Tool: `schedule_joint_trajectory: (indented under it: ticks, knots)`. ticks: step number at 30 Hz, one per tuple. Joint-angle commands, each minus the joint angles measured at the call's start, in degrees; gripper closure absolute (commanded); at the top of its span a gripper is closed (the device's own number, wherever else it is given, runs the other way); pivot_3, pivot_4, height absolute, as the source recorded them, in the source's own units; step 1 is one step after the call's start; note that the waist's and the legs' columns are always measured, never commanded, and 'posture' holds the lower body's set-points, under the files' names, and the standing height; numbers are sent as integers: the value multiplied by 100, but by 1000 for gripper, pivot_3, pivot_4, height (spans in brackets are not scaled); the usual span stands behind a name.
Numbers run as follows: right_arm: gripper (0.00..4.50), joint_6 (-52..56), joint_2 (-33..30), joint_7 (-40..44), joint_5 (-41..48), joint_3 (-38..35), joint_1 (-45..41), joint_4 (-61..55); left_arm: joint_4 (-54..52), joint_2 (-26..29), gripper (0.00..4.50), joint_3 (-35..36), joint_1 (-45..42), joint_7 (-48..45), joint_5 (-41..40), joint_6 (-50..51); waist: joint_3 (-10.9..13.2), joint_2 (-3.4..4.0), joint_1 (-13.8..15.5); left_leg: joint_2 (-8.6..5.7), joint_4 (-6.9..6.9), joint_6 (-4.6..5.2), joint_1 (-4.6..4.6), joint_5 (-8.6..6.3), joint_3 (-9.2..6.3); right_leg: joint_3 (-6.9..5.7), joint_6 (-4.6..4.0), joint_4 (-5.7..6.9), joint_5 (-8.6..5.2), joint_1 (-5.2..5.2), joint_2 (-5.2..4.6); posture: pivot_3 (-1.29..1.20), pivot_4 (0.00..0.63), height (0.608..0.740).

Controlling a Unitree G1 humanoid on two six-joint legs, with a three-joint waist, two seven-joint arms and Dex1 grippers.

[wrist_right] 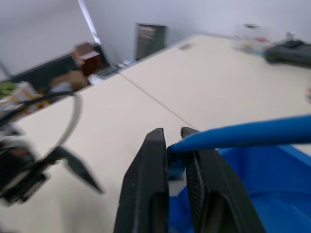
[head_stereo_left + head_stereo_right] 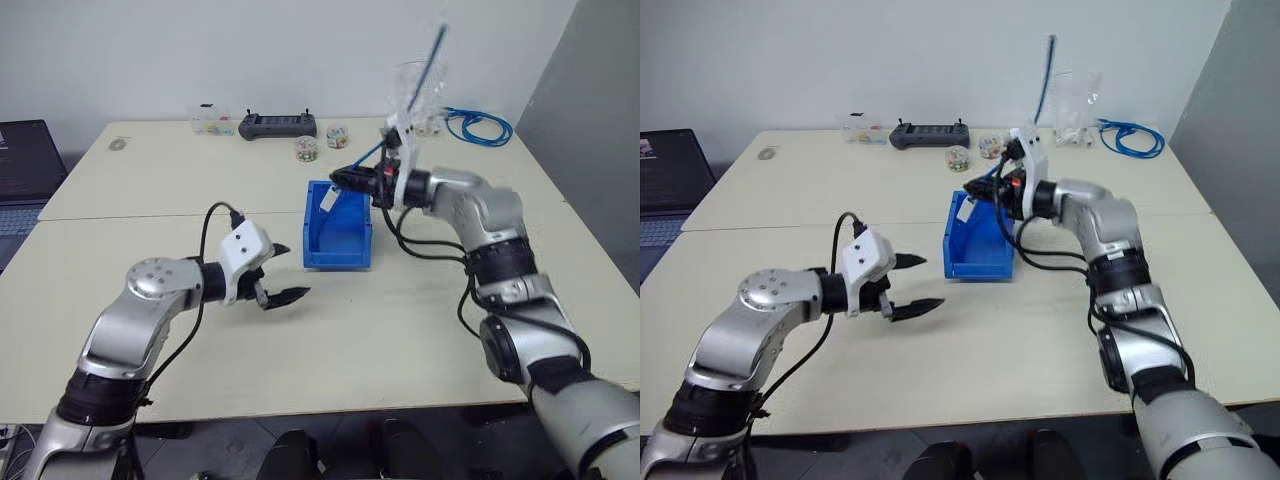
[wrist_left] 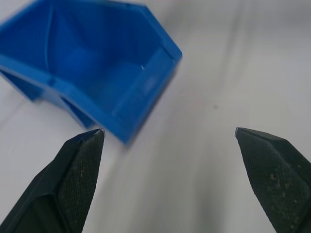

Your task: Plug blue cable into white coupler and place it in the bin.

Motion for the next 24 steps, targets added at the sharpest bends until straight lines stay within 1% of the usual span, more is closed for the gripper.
schedule_joint_trajectory:
  ticks: [1, 2, 3, 5, 7, 8, 9, 11, 12, 13, 17, 21, 24]
  knots:
    - [2629, -570, -194, 490, -700, 504, -546, 1421, 18, 91, 0, -123, -205, -2, 97, -53, 0, 0, 1, 0, -5, 0, -4, 0, 2, 1, -1, -2, -1, -5, 0, 0, 150, 740]
    - [2486, -651, -279, 656, -826, 612, -650, 1605, 25, 95, 0, -140, -244, -6, 99, -52, -1, -1, 1, 0, -7, 0, -12, 0, 3, 2, -1, -3, -1, -12, 0, 0, 150, 740]
    - [2223, -737, -406, 889, -954, 738, -705, 1651, 24, 96, 0, -138, -281, 0, 87, -27, 1, 1, 2, 0, -5, -1, -42, 0, 4, 3, -2, -2, -1, -43, 0, 0, 150, 740]
    - [1883, -799, -661, 1354, -1093, 893, -763, 1635, 8, 79, 0, -94, -322, 36, 34, 37, 1, 1, 14, -2, 28, -21, -140, 12, 1, 1, -1, 11, 3, -125, -2, 0, 150, 740]
    - [1450, -794, -974, 1846, -1165, 1014, -678, 1380, 34, 56, 0, -3, -333, 99, -25, 111, 1, 1, 31, -12, 38, -35, -196, 21, 2, 3, 6, 17, 8, -175, -12, 0, 150, 740]
    - [1275, -795, -1111, 2052, -1187, 1064, -607, 1220, 59, 58, 0, 33, -331, 111, -45, 124, 1, 1, 36, -12, 38, -35, -197, 21, 2, 2, 7, 11, 9, -172, -13, 0, 150, 740]
    - [922, -873, -1301, 2277, -1235, 1144, -458, 943, 94, 70, 0, 80, -323, 122, -55, 104, 1, 1, 36, -19, 35, -34, -196, 21, 2, 3, 7, 5, 9, -170, -19, 0, 150, 740]
    - [527, -903, -1702, 2621, -1224, 1212, -53, 192, 211, 65, 0, 255, -343, 196, -121, 94, 1, 1, 34, -21, 35, -33, -195, 20, 4, 3, 8, 2, 9, -166, -22, 0, 150, 740]
    - [342, -828, -1850, 2710, -1176, 1192, 129, -157, 274, 52, 0, 345, -368, 261, -157, 118, 1, 0, 32, -21, 35, -33, -194, 20, 3, 3, 9, 1, 9, -166, -22, 0, 150, 740]
    - [66, -624, -1975, 2709, -1030, 1055, 339, -608, 375, 65, 0, 416, -410, 357, -118, 92, 1, -1, 36, -21, 33, -32, -192, 19, 3, 1, 9, 2, 9, -165, -22, 0, 150, 740]
    - [26, -186, -2218, 2412, -598, 480, 895, -1898, 530, 144, 0, 551, -492, 506, -59, 74, 2, 1, 6, -18, 35, -14, -185, 10, -2, -2, 9, 18, 9, -164, -20, 0, 150, 740]
    - [26, 467, -2629, 2100, 103, -467, 1923, -3537, 615, 172, 0, 943, -503, 844, -118, 223, 4, -2, 41, -18, 43, -13, -181, 11, -10, -6, 9, 47, 9, -166, -20, 0, 150, 740]
    - [26, 741, -2727, 1804, 479, -943, 2544, -4310, 698, 228, 0, 1108, -450, 974, -106, 232, 2, -5, 55, -18, 52, -13, -174, 11, -20, -13, 9, 49, 8, -151, -20, 0, 150, 740]
